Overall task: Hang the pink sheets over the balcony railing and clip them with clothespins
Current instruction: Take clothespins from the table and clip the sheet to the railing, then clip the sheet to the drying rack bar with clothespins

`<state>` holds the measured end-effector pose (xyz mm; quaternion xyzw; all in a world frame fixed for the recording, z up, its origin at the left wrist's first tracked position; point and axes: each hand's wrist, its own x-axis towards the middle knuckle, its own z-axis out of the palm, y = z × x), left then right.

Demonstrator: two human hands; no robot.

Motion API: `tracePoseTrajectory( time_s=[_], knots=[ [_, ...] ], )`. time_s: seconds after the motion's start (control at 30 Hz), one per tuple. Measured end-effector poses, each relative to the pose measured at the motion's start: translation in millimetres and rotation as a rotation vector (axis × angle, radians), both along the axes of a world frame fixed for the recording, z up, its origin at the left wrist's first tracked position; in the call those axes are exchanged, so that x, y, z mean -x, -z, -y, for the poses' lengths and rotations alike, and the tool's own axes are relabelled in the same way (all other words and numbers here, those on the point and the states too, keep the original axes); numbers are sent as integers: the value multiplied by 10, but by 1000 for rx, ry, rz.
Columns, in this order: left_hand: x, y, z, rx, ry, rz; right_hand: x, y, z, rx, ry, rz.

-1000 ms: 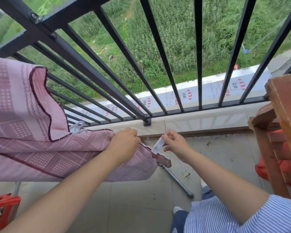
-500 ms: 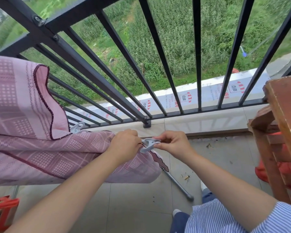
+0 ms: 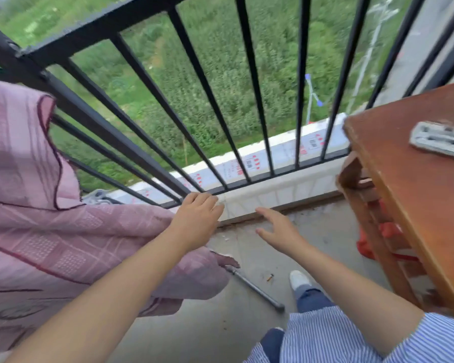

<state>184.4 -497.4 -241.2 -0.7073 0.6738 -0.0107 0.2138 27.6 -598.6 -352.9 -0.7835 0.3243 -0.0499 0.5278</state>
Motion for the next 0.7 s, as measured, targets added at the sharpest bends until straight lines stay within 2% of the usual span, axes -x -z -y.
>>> tracePoseTrajectory(
  time_s=[0.13,0.23,0.37,0.47,0.7],
  knots=[
    [550,457,333,-70,15,-154,864,-24,174,445,100,-352],
    [1196,692,687,-117,104,-251,1723,-167,141,564,258,-547],
    [2209,747,1114,-53,331,-346,2922,-374,-38,491,523,-740],
    [2968,723,1377,-84,436,-398,3757,-460,-224,407,758,-816],
    [4515,773,2087,-145,663,-344,5323,-425,-550,174,1245,-1049]
  ],
)
